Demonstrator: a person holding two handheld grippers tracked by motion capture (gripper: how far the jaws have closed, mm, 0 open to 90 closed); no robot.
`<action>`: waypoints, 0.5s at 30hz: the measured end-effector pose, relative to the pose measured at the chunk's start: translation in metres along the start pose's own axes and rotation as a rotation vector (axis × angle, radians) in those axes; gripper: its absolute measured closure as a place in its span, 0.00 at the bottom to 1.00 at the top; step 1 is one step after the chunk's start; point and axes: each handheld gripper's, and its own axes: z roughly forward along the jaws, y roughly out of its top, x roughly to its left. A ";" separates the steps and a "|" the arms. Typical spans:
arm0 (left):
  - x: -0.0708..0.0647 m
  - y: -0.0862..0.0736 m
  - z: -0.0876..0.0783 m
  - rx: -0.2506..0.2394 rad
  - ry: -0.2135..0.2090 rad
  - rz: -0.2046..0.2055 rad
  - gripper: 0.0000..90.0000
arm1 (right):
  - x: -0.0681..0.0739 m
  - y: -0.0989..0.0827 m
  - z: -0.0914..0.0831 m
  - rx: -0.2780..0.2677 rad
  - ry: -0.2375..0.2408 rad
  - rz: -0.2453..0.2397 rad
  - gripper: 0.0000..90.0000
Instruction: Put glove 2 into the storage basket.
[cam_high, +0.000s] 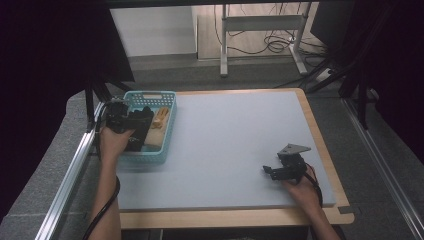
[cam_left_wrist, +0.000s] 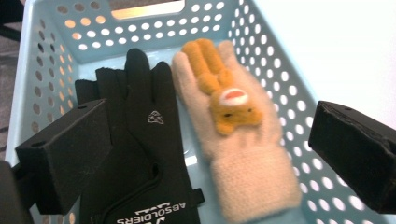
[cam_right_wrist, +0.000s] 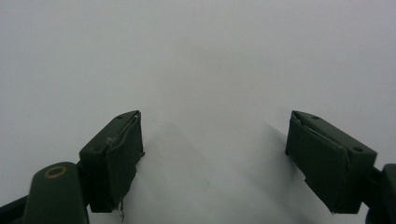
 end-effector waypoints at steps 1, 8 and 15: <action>-0.002 0.000 -0.001 -0.004 -0.005 0.005 0.01 | 0.000 0.000 0.000 0.000 0.000 0.000 0.21; -0.014 0.000 -0.010 -0.012 -0.022 0.043 0.00 | 0.000 0.000 0.000 0.001 -0.001 0.000 0.21; -0.027 -0.002 -0.016 -0.029 -0.045 0.074 0.00 | 0.000 0.000 0.000 0.000 -0.001 -0.001 0.21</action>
